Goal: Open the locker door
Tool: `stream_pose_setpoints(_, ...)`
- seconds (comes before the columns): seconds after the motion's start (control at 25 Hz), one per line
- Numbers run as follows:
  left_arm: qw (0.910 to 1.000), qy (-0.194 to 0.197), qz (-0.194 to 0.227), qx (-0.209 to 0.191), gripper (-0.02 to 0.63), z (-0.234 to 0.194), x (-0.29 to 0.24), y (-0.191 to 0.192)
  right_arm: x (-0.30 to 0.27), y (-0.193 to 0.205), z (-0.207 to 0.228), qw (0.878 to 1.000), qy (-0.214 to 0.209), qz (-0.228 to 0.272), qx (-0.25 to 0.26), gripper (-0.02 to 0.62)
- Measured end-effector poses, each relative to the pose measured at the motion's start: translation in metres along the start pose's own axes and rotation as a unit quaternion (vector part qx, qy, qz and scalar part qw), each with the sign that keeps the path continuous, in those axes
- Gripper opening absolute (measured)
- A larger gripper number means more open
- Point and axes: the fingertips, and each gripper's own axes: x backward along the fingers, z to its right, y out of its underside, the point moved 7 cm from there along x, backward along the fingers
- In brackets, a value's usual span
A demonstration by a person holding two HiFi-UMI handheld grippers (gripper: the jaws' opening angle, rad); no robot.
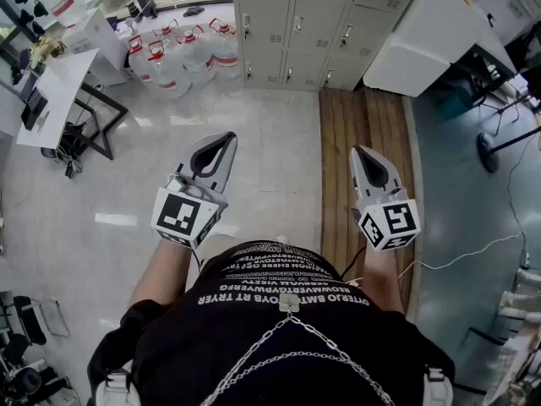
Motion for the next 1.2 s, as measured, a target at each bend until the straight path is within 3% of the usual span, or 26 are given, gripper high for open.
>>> stream_pose_setpoints(0.2,0.9999,-0.002,-0.009,-0.010,0.005,0.018,-0.011,0.000,0.005,0.006,0.022,1.000,-0.001,0.008,-0.017,-0.003)
stream_pose_setpoints(0.6,0.9994,0.000,-0.034,-0.002,0.005,0.005,-0.028,0.013,-0.017,0.021,0.038,0.997,0.006,0.018,-0.068,-0.003)
stream_pose_setpoints(1.2,0.9978,0.050,-0.035,0.023,0.005,-0.090,-0.117,0.042,-0.112,0.009,0.065,0.997,0.047,-0.025,-0.059,0.069)
